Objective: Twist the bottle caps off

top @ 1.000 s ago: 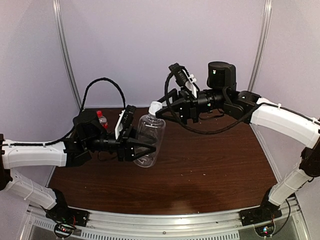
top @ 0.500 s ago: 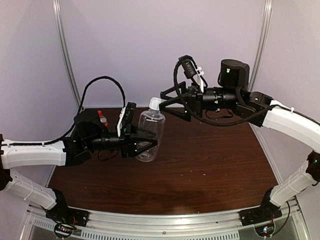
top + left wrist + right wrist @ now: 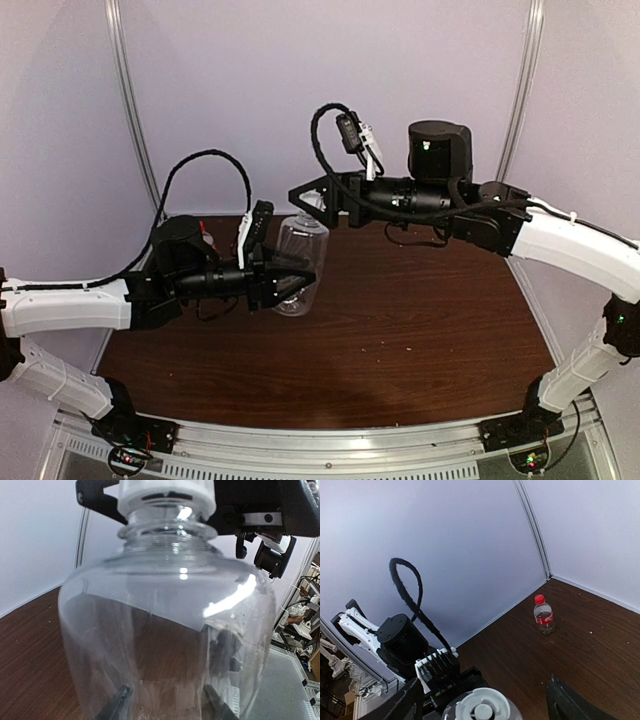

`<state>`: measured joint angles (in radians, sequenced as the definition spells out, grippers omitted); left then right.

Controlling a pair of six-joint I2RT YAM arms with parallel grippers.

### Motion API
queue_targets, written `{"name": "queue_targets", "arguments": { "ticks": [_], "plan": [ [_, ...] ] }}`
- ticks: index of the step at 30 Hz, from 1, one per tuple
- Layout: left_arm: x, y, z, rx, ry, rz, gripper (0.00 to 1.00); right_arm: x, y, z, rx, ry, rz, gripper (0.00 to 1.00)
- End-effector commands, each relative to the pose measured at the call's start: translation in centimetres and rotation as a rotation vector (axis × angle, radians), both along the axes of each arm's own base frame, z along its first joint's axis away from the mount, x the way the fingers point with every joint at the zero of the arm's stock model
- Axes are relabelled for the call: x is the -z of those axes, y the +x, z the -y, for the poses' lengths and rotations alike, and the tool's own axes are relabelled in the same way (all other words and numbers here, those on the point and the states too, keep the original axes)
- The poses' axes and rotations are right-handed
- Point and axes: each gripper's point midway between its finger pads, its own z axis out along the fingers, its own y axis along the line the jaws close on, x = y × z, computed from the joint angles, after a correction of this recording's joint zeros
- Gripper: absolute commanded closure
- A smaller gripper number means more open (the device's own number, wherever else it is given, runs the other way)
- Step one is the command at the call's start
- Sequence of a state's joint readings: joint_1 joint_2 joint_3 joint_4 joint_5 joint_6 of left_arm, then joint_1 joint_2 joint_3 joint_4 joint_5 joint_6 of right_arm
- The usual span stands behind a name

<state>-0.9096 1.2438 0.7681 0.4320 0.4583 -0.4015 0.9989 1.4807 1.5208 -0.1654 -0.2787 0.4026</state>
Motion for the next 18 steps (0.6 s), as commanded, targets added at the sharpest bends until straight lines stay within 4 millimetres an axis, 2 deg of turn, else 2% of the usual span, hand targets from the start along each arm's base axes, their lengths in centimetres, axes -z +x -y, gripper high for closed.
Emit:
{"name": "queue_targets", "arguments": {
  "ticks": [1, 7, 13, 18],
  "plan": [
    [-2.34, 0.78, -0.13, -0.037, -0.039, 0.058, 0.68, 0.47, 1.06, -0.23, 0.072, -0.019, -0.026, 0.23],
    [-2.18, 0.83, -0.31, -0.045, -0.031, 0.063, 0.68, 0.63, 1.04, -0.35, 0.072, -0.016, -0.020, 0.44],
    [-1.72, 0.85, -0.37, -0.049, -0.022, 0.062, 0.68, 0.50, 0.81, -0.33, 0.064, -0.008, -0.010, 0.48],
    [-1.64, 0.85, -0.52, -0.055, -0.021, 0.066, 0.68, 0.57, 0.70, -0.30, 0.059, -0.008, -0.004, 0.59]
  ]
}}
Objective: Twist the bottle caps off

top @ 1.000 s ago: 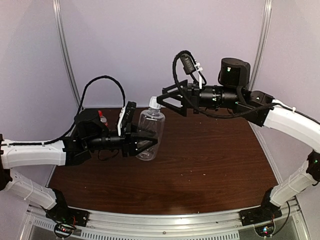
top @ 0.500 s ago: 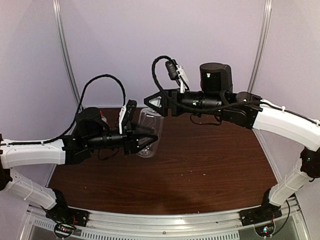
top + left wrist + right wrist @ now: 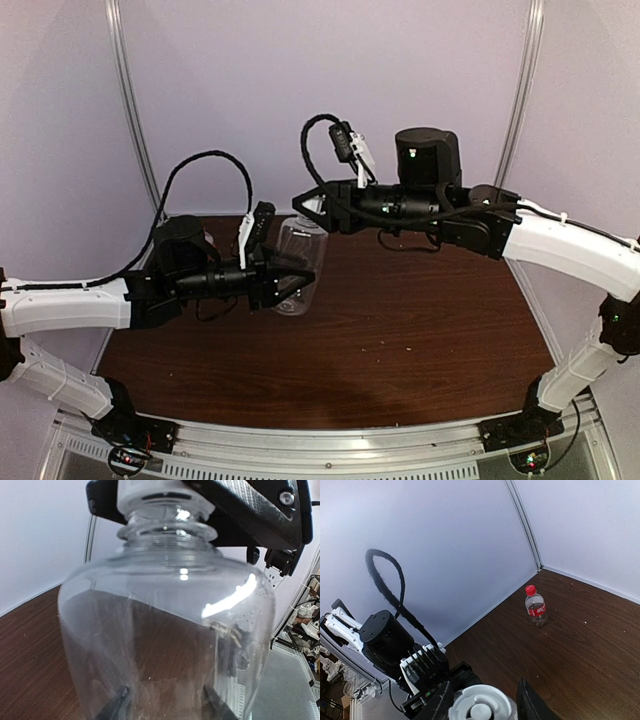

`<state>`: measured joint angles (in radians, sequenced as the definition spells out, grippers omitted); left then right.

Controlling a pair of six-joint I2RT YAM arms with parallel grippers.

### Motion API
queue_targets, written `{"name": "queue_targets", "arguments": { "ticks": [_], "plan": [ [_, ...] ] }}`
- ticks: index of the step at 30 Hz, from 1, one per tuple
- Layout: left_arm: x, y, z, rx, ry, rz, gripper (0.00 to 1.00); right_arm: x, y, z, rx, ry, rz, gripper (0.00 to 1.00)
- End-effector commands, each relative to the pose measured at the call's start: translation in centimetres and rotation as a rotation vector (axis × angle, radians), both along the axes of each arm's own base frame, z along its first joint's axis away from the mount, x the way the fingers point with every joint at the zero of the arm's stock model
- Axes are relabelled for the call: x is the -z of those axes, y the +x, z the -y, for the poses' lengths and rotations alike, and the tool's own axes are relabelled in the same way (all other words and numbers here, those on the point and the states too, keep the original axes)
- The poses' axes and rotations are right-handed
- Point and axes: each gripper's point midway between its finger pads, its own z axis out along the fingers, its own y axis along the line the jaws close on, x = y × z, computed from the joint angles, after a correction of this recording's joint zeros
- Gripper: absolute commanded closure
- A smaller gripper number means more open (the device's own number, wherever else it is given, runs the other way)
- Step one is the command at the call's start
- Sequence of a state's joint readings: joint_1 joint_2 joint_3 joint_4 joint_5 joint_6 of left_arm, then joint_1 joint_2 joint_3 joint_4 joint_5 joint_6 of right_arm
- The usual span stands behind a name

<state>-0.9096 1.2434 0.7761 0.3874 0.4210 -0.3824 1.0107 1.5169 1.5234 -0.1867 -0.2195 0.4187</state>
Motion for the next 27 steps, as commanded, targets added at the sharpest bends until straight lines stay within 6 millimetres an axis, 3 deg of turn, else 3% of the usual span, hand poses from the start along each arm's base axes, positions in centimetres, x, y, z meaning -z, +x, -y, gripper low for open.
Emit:
{"name": "queue_targets", "arguments": {
  "ticks": [1, 8, 14, 23, 27],
  "plan": [
    [-2.3, 0.3, -0.4, -0.018, -0.054, 0.071, 0.68, -1.6, -0.3, 0.4, 0.008, 0.037, 0.037, 0.62],
    [-2.5, 0.2, -0.1, -0.005, -0.057, 0.075, 0.68, -2.4, -1.1, 1.3, -0.015, 0.039, 0.114, 0.81],
    [-2.7, -0.8, -0.2, 0.043, -0.051, 0.094, 0.68, -3.6, -2.7, 1.4, -0.154, 0.049, 0.225, 0.91],
    [-3.6, -4.0, 0.1, 0.226, -0.115, 0.111, 0.68, -5.1, -7.4, 1.3, -0.494, 0.114, 0.384, 0.95],
    [-4.2, -5.6, -0.1, 0.310, -0.152, 0.120, 0.68, -5.0, -8.4, 1.7, -0.609, 0.131, 0.407, 0.95]
  ]
}}
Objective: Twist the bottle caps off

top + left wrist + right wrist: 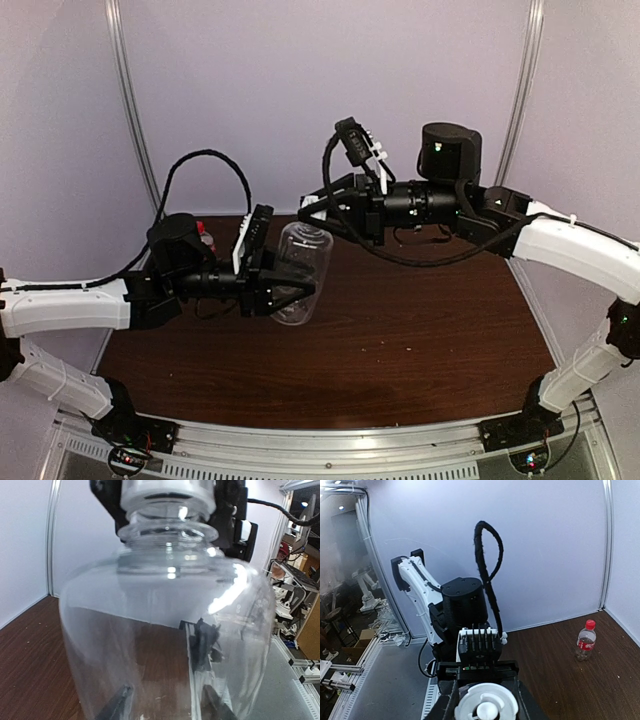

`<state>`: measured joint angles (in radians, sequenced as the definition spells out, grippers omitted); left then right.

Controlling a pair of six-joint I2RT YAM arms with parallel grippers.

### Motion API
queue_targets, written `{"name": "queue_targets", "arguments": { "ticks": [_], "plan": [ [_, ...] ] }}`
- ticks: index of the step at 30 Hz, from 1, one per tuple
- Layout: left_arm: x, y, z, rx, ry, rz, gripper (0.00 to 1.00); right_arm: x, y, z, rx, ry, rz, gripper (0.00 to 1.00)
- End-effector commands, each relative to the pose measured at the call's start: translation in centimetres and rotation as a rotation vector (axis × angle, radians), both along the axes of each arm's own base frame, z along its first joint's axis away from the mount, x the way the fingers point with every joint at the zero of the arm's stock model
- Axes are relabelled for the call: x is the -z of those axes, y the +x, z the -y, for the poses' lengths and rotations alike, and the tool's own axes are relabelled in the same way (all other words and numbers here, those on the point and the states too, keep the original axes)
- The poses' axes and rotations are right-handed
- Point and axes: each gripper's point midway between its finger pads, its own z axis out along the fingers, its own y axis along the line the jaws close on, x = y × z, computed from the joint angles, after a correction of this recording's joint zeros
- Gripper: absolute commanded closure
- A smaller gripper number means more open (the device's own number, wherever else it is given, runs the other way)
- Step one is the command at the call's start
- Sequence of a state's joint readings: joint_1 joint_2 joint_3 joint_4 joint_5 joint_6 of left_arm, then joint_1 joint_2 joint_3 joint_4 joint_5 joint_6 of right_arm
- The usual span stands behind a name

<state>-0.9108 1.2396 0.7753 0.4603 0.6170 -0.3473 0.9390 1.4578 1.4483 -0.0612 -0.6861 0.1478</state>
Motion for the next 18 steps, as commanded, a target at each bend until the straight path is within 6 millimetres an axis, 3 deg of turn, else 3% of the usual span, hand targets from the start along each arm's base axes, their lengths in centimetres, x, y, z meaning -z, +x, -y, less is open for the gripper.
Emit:
{"name": "queue_targets", "arguments": {
  "ticks": [1, 11, 18],
  "plan": [
    [-2.5, -2.5, -0.7, 0.128, -0.098, 0.040, 0.68, -3.2, -3.3, 1.3, -0.216, 0.101, 0.142, 0.95],
    [-2.5, -3.8, -0.6, 0.219, -0.082, 0.041, 0.68, -5.0, -3.8, 2.4, -0.371, 0.202, 0.146, 0.95],
    [-2.7, -3.9, -0.8, 0.217, -0.099, 0.042, 0.68, -5.3, -3.0, 2.3, -0.383, 0.196, 0.132, 0.95]
  ]
}}
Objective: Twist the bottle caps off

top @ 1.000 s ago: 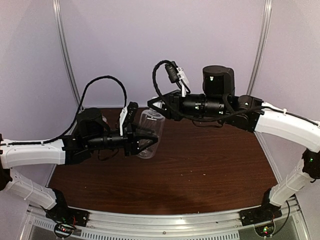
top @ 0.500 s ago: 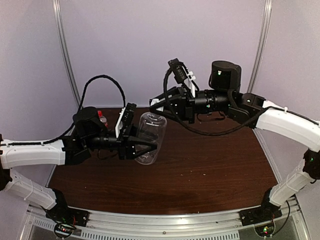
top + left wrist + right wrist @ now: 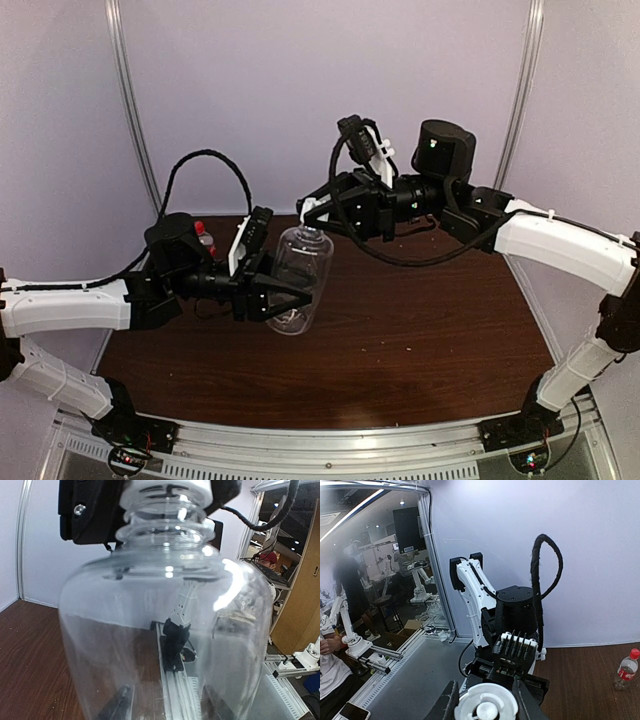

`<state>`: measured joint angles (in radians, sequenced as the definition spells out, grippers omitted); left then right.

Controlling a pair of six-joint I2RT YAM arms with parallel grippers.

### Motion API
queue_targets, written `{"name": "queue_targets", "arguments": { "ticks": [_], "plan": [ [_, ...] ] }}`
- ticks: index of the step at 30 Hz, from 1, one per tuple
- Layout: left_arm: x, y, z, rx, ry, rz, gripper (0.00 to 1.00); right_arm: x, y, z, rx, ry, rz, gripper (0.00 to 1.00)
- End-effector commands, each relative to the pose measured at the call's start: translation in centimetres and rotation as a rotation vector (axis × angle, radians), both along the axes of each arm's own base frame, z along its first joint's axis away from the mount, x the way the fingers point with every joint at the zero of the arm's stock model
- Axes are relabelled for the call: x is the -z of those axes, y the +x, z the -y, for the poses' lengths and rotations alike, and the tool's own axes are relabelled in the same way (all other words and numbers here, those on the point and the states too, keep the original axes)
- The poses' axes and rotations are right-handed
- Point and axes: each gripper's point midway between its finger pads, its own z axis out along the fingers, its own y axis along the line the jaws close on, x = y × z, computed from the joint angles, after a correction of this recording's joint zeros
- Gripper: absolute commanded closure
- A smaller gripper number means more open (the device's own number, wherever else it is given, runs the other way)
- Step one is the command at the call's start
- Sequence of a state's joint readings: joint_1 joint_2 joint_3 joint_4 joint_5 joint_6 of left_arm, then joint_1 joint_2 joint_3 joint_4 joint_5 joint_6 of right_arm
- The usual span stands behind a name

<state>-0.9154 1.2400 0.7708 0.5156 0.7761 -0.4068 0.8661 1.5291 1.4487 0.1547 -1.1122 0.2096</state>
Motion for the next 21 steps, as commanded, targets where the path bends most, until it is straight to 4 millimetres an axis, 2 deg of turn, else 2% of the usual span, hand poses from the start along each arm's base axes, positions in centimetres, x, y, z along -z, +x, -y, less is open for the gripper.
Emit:
{"name": "queue_targets", "arguments": {
  "ticks": [1, 9, 21],
  "plan": [
    [-1.83, -1.07, -0.77, 0.053, -0.071, 0.064, 0.68, -4.14, -0.17, 1.88, -0.028, 0.109, 0.091, 0.95],
    [-1.32, -1.10, -0.39, 0.077, -0.049, 0.048, 0.68, -4.32, 0.41, 2.22, -0.010, 0.111, 0.105, 0.95],
    [-1.82, -1.29, -0.44, 0.087, -0.058, 0.053, 0.68, -4.29, 0.47, 2.13, -0.021, 0.086, 0.110, 0.95]
  ]
}}
